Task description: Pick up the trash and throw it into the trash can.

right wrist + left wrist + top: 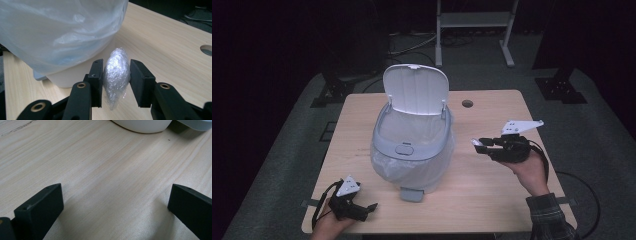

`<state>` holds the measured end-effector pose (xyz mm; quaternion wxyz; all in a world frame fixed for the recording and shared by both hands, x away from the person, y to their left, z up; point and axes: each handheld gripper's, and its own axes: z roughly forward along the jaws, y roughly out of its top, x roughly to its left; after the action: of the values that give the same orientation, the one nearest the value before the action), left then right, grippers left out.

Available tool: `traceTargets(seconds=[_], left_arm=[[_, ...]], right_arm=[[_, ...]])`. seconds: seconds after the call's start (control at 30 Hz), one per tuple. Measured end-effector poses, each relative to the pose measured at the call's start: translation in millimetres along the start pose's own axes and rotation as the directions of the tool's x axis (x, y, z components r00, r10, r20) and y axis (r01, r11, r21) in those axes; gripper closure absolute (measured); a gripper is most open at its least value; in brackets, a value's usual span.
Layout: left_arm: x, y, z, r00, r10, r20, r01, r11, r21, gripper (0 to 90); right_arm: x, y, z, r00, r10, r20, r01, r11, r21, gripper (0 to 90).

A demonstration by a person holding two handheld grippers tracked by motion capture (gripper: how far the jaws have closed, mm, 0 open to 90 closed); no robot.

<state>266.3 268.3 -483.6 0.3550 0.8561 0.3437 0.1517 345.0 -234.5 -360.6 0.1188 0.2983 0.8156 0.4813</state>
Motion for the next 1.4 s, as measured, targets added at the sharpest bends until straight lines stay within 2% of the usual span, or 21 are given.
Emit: traceTargets(seconds=[0.37,0.67,0.97,1.4], left_arm=[[0.0,0.0,0.0,1.0,0.0,0.0,0.0,1.0,0.0,0.0],[-0.1,-0.1,0.1,1.0,0.0,-0.001,0.0,1.0,-0.002,0.0],[-0.1,-0.1,0.1,1.0,0.0,-0.001,0.0,1.0,-0.002,0.0],[0.0,-0.1,0.1,1.0,0.0,-0.001,0.0,1.0,-0.002,0.0]], right_arm=[[5.7,15.5,-16.7,0.9992,-0.002,-0.041,0.001,0.999,-0.044,63.5],[10.2,27.4,-29.4,0.9983,-0.014,-0.056,0.009,0.997,-0.078,63.6],[16.3,47.3,-44.3,0.9966,-0.039,-0.072,0.028,0.99,-0.139,63.6],[28.5,78.8,-45.2,0.99,-0.084,-0.114,0.063,0.982,-0.179,63.6]])
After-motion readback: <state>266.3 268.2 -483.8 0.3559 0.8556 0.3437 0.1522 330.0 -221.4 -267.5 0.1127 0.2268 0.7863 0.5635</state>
